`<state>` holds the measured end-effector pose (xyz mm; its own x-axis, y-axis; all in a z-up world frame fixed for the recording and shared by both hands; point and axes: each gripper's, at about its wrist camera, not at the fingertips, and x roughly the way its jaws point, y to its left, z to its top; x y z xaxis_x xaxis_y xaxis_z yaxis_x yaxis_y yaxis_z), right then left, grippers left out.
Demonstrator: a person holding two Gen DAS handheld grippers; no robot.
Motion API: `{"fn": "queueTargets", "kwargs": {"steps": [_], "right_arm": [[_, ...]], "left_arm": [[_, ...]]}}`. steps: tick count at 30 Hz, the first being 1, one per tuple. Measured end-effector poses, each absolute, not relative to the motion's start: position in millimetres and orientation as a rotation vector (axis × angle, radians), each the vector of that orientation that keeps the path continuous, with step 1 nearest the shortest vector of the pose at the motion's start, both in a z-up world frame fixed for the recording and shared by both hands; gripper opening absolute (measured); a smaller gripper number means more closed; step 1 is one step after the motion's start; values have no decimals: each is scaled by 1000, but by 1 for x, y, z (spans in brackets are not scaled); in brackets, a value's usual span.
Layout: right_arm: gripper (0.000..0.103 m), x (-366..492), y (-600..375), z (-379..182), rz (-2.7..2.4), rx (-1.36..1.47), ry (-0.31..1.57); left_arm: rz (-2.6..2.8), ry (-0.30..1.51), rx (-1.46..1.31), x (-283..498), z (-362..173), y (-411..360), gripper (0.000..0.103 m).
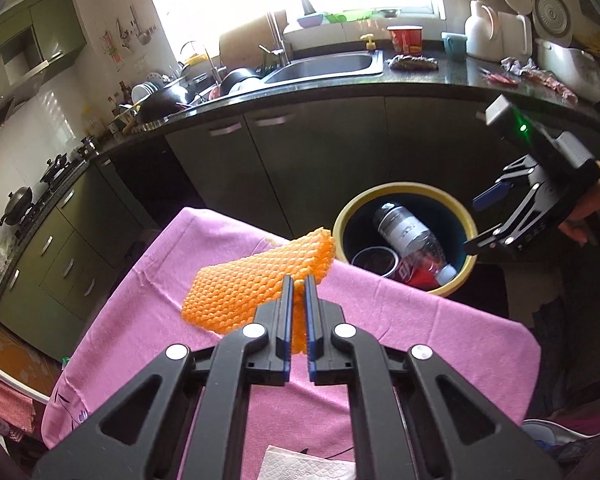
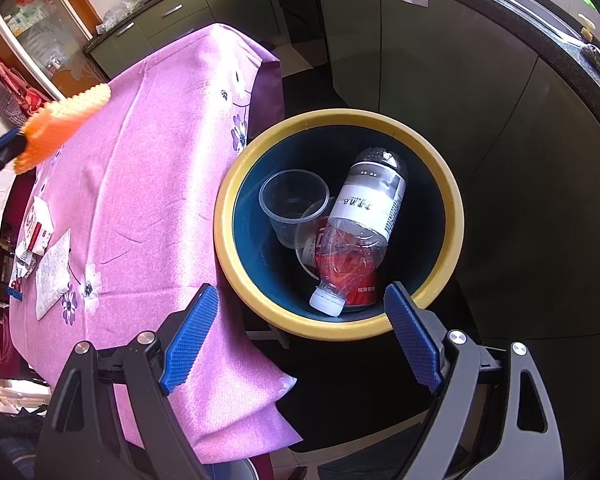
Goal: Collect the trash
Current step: 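Carry the foam sleeve over the bin and open the left tool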
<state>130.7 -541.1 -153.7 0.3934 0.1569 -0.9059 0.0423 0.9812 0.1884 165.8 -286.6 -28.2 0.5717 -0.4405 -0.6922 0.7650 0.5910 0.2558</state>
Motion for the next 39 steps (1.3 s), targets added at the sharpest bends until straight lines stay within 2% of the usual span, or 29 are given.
{"fn": "queueTargets", "kwargs": {"steps": [6,13,24,26,28,32,33,37,39], "right_arm": [[84,122,-549,-146,54,197,1146],[84,98,-570,-134,11,202,1121],[84,64,-609,-135,-41,250,1110],[84,61,-613,-136,-45,255,1111],[84,59,-616,-137,-49,261,1112],[84,56,-617,-138,-45,261,1114],[84,56,-616,-138,-45,259,1115],[84,57,-610,-135,-34,252,1110],[84,60,-603,-132,-17,243,1105]], "left_arm": [[-865,623,574,147,-17,-312,5],[-999,628,591,138,-25,-376,5],[-1070,710,722,160,-101,-475,7],[-1055,729,754,163,-119,-486,12],[-1047,734,765,164,-125,-488,27],[-1053,699,725,159,-106,-469,65],[-1049,688,715,158,-100,-463,68],[-1026,682,620,155,-57,-412,68],[-984,688,571,158,-37,-383,74]]}}
